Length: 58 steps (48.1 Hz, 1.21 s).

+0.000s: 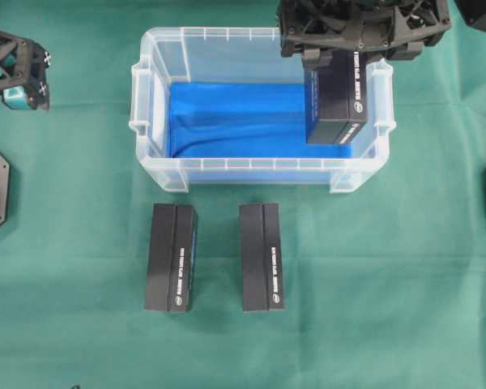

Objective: Take out the box from the case.
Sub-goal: 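Lift the right black box up out of the case, then carry the box forward and lower it onto the cloth at right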

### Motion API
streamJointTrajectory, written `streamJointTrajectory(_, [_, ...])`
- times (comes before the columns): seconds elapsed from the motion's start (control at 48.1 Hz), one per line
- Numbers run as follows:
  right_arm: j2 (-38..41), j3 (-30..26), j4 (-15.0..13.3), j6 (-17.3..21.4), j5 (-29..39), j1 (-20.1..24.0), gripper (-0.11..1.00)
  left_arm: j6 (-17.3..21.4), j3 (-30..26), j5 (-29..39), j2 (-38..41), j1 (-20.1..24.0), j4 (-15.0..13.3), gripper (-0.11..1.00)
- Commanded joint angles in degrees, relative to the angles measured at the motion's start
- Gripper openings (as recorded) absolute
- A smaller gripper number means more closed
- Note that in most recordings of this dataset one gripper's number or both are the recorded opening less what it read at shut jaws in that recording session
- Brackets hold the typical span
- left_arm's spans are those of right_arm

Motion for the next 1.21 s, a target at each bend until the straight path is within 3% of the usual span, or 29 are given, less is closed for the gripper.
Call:
streamJointTrajectory(0.0, [-2.55, -1.76, -0.18, -0.09, 0.09, 0.09, 0.66, 0.00, -0.53, -0.18, -0.35, -0.18, 0.09, 0.99])
streamJointTrajectory(0.873, [-2.55, -1.76, -0.79, -0.18, 0.09, 0.09, 0.66, 0.09, -0.26, 0.00, -0.79, -0.35, 0.09, 0.99])
streamJointTrajectory(1.185, [-3.69, -1.76, -0.79, 0.70, 2.55, 3.96, 0.66, 0.09, -0.26, 0.09, -0.79, -0.35, 0.00, 0.99])
